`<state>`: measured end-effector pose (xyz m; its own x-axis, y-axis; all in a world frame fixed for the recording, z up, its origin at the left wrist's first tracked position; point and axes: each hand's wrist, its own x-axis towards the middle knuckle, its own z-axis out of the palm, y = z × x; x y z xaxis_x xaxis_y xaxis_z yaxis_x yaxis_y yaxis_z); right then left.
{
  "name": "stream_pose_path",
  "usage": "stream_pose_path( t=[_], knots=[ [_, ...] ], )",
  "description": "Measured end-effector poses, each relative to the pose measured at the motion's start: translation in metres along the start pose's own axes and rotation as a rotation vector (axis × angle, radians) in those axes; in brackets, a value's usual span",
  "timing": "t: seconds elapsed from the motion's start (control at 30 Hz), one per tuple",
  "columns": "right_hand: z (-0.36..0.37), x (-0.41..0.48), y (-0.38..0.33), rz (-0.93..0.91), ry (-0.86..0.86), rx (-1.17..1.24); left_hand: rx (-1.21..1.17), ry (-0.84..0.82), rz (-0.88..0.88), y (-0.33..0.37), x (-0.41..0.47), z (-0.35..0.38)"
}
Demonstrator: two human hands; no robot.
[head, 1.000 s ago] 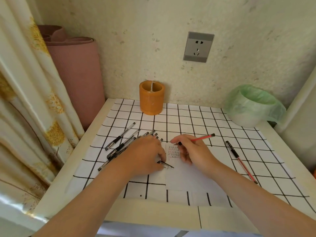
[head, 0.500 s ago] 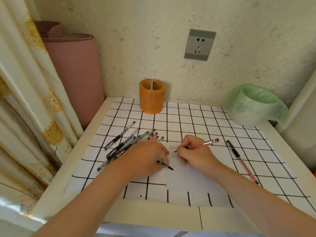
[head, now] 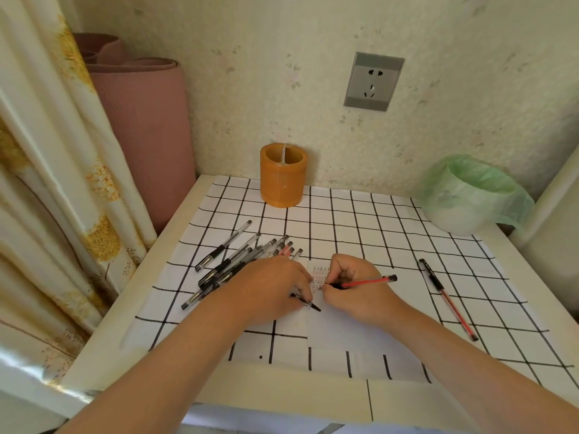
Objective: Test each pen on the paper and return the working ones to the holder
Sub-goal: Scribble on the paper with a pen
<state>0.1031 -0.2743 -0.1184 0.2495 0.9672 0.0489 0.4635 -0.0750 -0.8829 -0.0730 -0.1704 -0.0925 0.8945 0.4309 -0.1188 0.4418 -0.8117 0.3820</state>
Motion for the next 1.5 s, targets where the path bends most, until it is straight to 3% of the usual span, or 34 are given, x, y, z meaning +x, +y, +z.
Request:
stream_pose_path(
  t=[1.5],
  knots=[
    [0.0019, -0.0003, 0.0053, -0.062, -0.004, -0.01, -0.029, 0.027, 0.0, 0.0018, 0.0, -0.0013]
  ],
)
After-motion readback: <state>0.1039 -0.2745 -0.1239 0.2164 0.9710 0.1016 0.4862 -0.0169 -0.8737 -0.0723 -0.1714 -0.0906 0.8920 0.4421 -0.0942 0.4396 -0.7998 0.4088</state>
